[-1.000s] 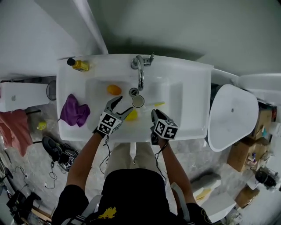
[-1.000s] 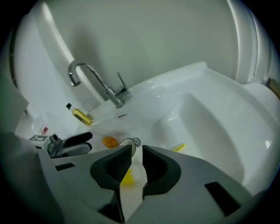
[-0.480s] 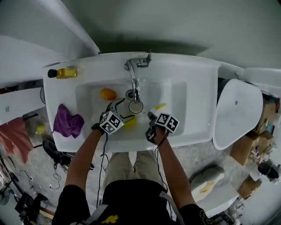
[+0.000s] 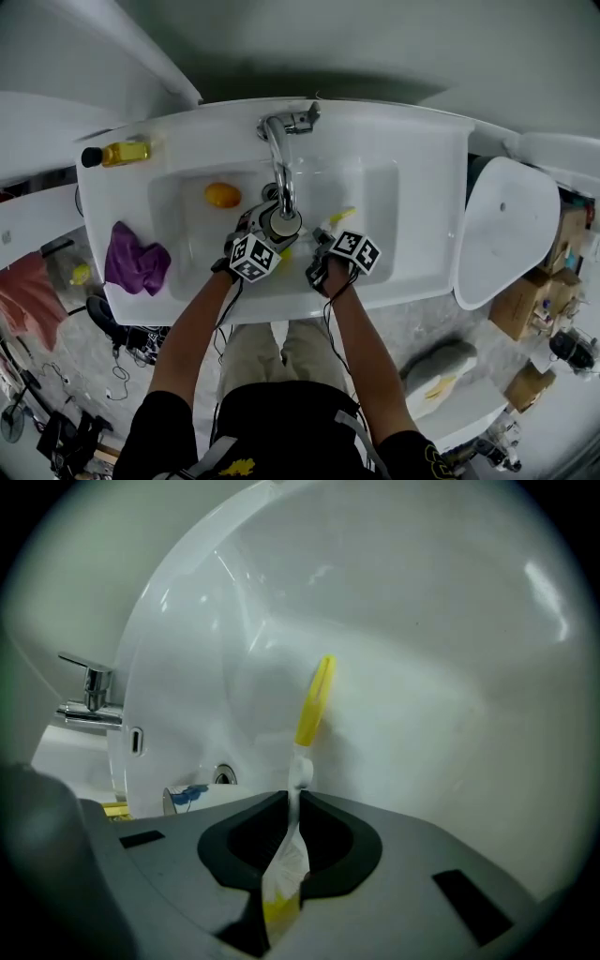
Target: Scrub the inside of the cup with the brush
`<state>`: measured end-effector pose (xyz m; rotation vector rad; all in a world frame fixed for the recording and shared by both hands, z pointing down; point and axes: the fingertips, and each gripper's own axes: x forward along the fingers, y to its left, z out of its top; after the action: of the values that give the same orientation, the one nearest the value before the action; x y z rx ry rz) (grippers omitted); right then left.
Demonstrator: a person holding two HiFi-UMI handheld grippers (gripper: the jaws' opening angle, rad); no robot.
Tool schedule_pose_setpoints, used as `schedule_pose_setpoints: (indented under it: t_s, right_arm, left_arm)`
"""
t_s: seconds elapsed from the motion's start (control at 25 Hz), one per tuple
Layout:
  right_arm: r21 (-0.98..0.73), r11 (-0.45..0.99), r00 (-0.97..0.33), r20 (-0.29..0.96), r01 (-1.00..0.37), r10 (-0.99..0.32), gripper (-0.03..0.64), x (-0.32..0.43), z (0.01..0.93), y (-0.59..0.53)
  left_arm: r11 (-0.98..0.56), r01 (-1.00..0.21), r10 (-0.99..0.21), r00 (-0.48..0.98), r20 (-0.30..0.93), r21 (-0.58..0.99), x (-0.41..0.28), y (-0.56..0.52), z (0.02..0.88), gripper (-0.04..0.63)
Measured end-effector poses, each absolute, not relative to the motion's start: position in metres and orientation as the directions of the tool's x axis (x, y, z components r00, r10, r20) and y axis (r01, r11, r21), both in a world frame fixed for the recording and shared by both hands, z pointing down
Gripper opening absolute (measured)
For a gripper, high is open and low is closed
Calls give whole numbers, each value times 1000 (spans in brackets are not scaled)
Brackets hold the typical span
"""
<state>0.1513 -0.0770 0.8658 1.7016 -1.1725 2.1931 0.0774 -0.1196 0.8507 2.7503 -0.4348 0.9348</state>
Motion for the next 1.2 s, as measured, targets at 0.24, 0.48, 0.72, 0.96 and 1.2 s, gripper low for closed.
schedule_pose_setpoints:
  t_s: [0.24, 0.48, 0.72, 0.96, 1.2]
  right_arm:
    - [-538, -639, -353, 843, -549, -406, 60, 155, 841, -83]
    - [-622, -483, -352, 766, -616, -538, 57, 166, 761, -98]
    - [-604, -129, -359, 617, -787, -700, 55, 176, 620, -115]
    - [-425, 145, -361, 488, -893, -795, 55, 186, 490, -128]
    - [-353, 399, -500, 267, -846, -824, 55, 172, 382, -131]
  left_arm:
    - [-922, -366, -214, 749, 627, 123, 65, -120, 837, 403]
    - [-904, -410, -254, 744, 618, 122, 47, -117, 779, 403]
    - [-834, -507, -267, 716, 645, 219, 25, -102, 719, 403]
    - [-821, -520, -260, 708, 656, 236, 35, -79, 660, 403]
    - [-850, -463, -220, 746, 629, 252, 60, -63, 616, 403]
